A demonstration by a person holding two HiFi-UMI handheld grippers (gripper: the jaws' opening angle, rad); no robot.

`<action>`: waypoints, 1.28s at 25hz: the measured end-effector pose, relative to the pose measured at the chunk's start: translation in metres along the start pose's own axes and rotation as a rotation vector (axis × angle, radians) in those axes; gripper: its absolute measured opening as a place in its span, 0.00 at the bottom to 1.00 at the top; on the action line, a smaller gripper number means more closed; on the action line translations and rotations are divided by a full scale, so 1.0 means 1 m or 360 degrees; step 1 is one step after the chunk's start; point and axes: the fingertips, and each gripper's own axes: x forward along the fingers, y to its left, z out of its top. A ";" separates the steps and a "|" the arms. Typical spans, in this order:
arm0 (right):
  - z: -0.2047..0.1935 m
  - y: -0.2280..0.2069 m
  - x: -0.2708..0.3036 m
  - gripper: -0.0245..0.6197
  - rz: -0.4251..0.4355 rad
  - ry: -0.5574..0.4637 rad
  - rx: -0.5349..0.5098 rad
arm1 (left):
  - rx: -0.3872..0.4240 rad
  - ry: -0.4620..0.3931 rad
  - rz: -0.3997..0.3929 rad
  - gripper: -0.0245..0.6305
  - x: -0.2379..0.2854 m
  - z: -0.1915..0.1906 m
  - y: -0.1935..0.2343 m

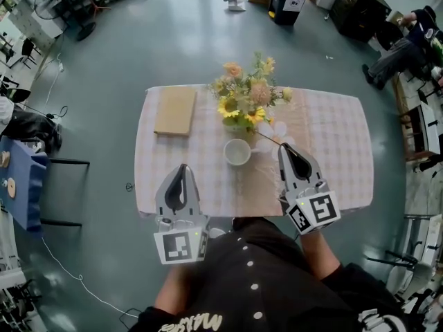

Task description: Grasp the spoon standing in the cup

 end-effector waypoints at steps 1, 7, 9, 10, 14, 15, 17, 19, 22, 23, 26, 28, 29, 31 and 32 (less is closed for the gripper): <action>0.005 0.001 -0.002 0.05 -0.0008 -0.0017 -0.0004 | 0.0003 -0.0002 0.0004 0.07 0.000 0.003 0.001; 0.024 0.001 -0.016 0.05 -0.0067 -0.0086 -0.0035 | 0.0027 -0.0061 -0.0021 0.07 -0.006 0.011 -0.002; 0.032 0.002 -0.021 0.05 -0.0087 -0.0110 -0.0060 | 0.0035 -0.0084 -0.0032 0.06 -0.008 0.014 -0.001; 0.036 0.003 -0.023 0.05 -0.0098 -0.0121 -0.0077 | 0.0035 -0.0097 -0.0039 0.07 -0.009 0.015 -0.001; 0.046 0.007 -0.031 0.05 -0.0121 -0.0168 -0.0105 | 0.0022 -0.0115 -0.0027 0.06 -0.015 0.018 0.005; 0.047 0.008 -0.033 0.05 -0.0126 -0.0179 -0.0111 | 0.0010 -0.0111 -0.0013 0.06 -0.017 0.018 0.007; 0.050 0.010 -0.037 0.05 -0.0140 -0.0192 -0.0131 | -0.0002 -0.0104 -0.0001 0.07 -0.021 0.018 0.009; 0.051 0.012 -0.039 0.05 -0.0153 -0.0200 -0.0150 | 0.0007 -0.0103 -0.0008 0.06 -0.021 0.021 0.009; 0.052 0.015 -0.041 0.05 -0.0149 -0.0215 -0.0176 | 0.0031 -0.0117 -0.0033 0.06 -0.018 0.025 0.007; 0.052 0.016 -0.042 0.05 -0.0143 -0.0220 -0.0179 | 0.0038 -0.0119 -0.0035 0.07 -0.017 0.026 0.006; 0.052 0.018 -0.044 0.05 -0.0130 -0.0231 -0.0189 | 0.0046 -0.0116 -0.0042 0.07 -0.018 0.025 0.005; 0.052 0.019 -0.043 0.05 -0.0127 -0.0232 -0.0196 | 0.0044 -0.0114 -0.0051 0.06 -0.018 0.023 0.004; 0.052 0.020 -0.043 0.05 -0.0125 -0.0231 -0.0198 | 0.0043 -0.0110 -0.0051 0.06 -0.017 0.023 0.004; 0.053 0.020 -0.042 0.05 -0.0121 -0.0228 -0.0199 | 0.0046 -0.0094 -0.0040 0.07 -0.016 0.025 0.004; 0.053 0.020 -0.042 0.05 -0.0120 -0.0226 -0.0199 | 0.0046 -0.0086 -0.0033 0.06 -0.016 0.026 0.004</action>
